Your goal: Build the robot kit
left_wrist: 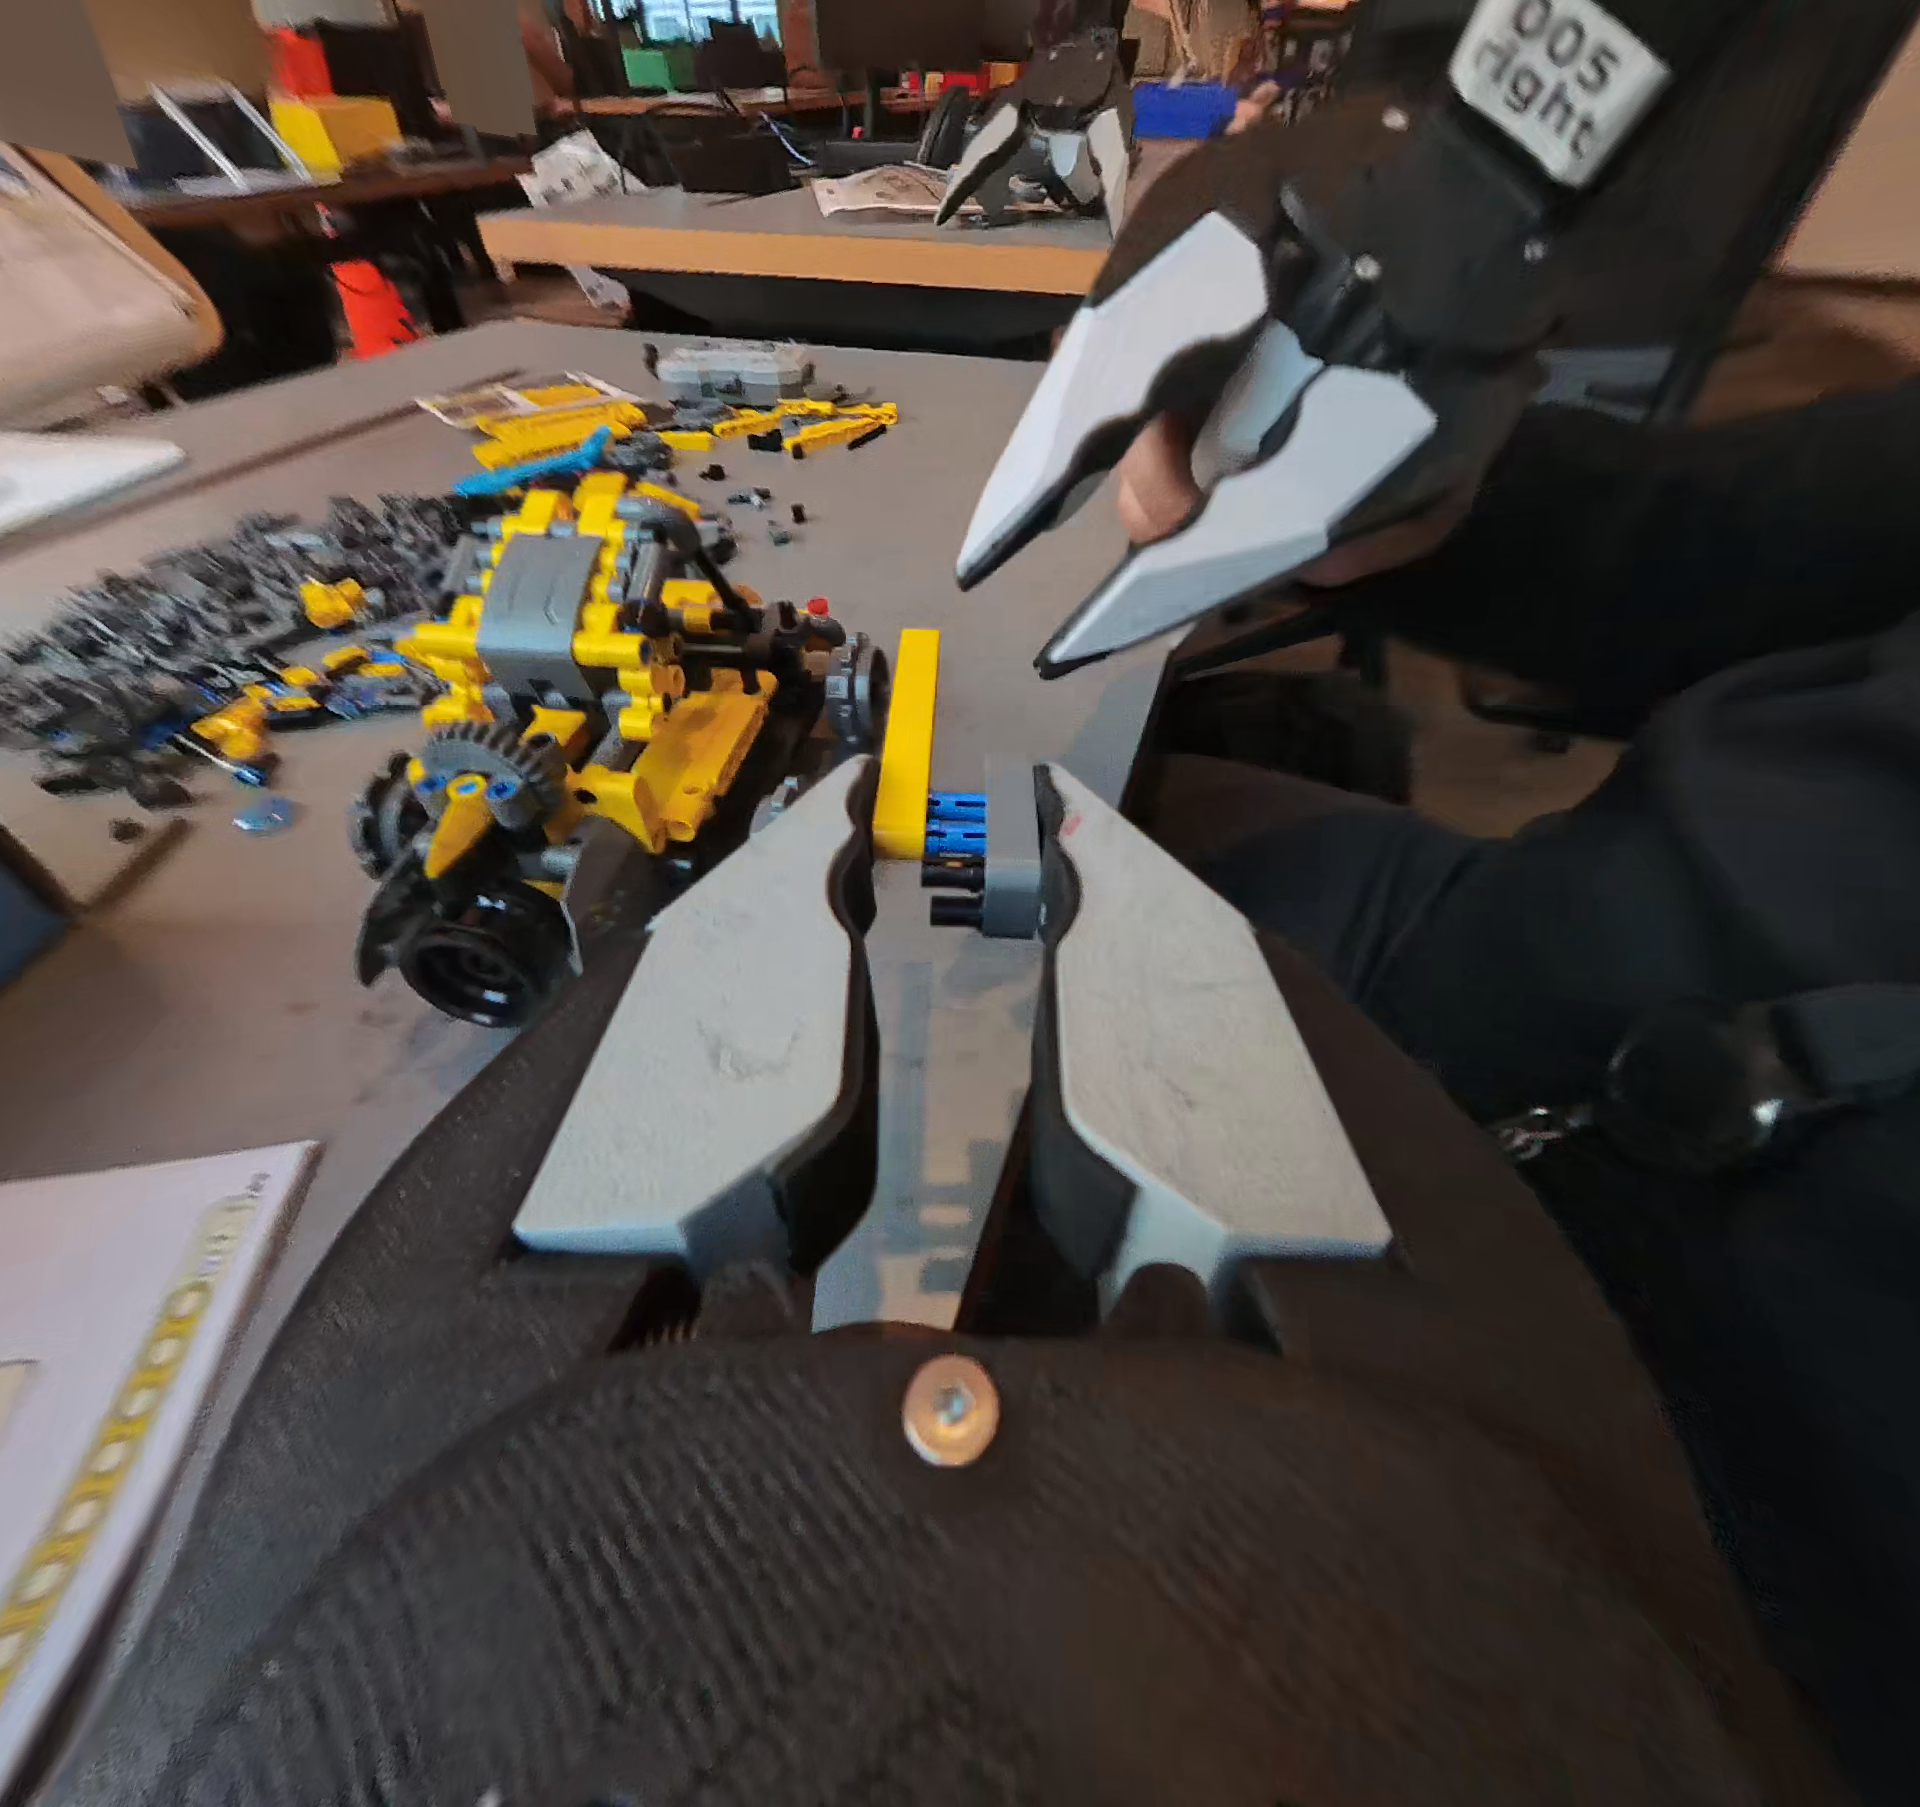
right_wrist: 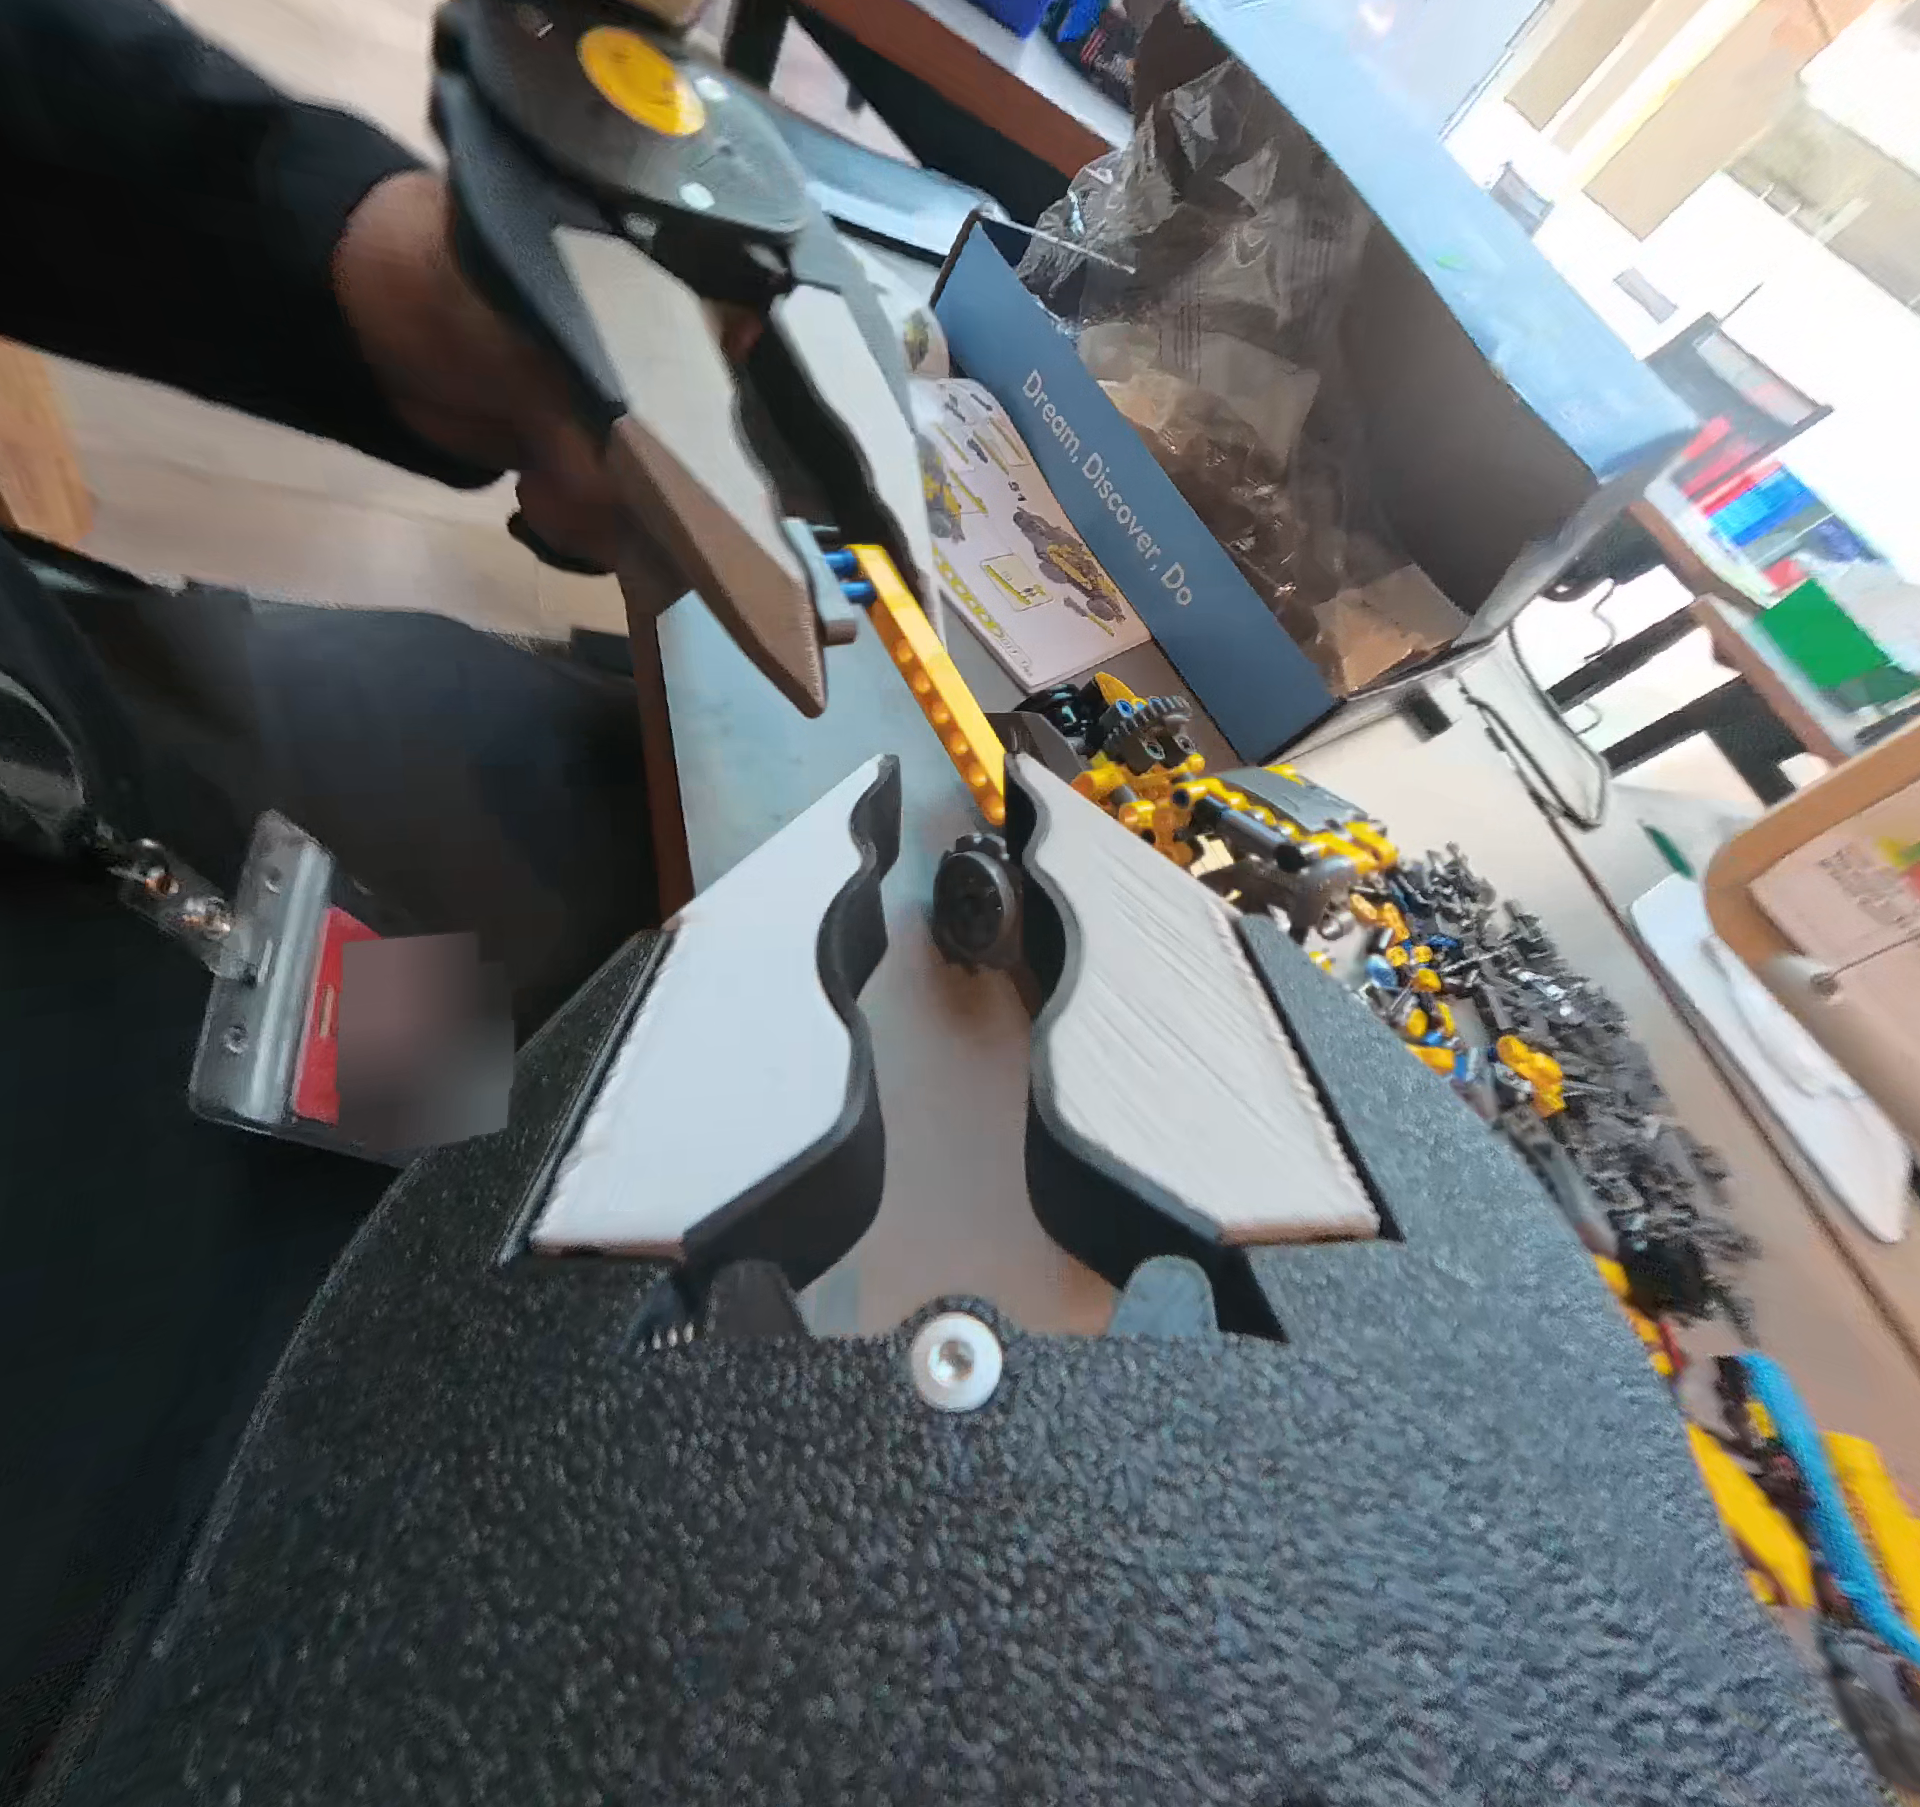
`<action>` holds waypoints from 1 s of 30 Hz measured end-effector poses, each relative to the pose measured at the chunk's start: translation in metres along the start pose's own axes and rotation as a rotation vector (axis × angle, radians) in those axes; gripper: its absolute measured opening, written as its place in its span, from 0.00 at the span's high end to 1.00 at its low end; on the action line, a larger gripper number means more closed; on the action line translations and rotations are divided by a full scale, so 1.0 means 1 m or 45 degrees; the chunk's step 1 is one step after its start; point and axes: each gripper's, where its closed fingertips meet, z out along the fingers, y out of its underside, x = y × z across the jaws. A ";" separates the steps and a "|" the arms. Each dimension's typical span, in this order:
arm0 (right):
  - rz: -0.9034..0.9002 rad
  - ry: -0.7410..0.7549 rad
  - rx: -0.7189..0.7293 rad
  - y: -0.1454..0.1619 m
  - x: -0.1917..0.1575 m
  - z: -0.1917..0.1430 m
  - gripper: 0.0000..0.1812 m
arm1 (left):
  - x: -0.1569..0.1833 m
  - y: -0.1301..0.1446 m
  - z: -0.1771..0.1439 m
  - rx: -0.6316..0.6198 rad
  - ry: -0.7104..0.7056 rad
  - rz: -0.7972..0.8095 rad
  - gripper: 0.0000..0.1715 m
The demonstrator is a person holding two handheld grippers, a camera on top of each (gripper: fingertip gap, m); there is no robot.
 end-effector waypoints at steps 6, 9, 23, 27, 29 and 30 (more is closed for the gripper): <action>0.166 -0.118 -0.001 0.000 0.001 -0.005 0.81 | 0.011 0.001 0.000 0.018 -0.030 0.291 0.85; 0.134 -0.178 0.013 -0.012 -0.007 -0.001 0.75 | 0.014 -0.001 0.001 0.019 -0.041 0.366 0.85; -0.110 -0.480 -0.224 0.012 -0.043 0.006 0.95 | 0.041 0.010 0.005 -0.006 0.114 0.496 0.85; -0.046 -0.514 -0.218 0.012 -0.042 0.005 0.96 | 0.039 0.009 0.005 -0.004 0.094 0.497 0.85; -0.040 -0.510 -0.208 0.013 -0.042 0.005 0.96 | 0.039 0.009 0.004 0.001 0.090 0.493 0.85; -0.037 -0.509 -0.209 0.014 -0.041 0.004 0.96 | 0.038 0.009 0.003 0.002 0.089 0.492 0.84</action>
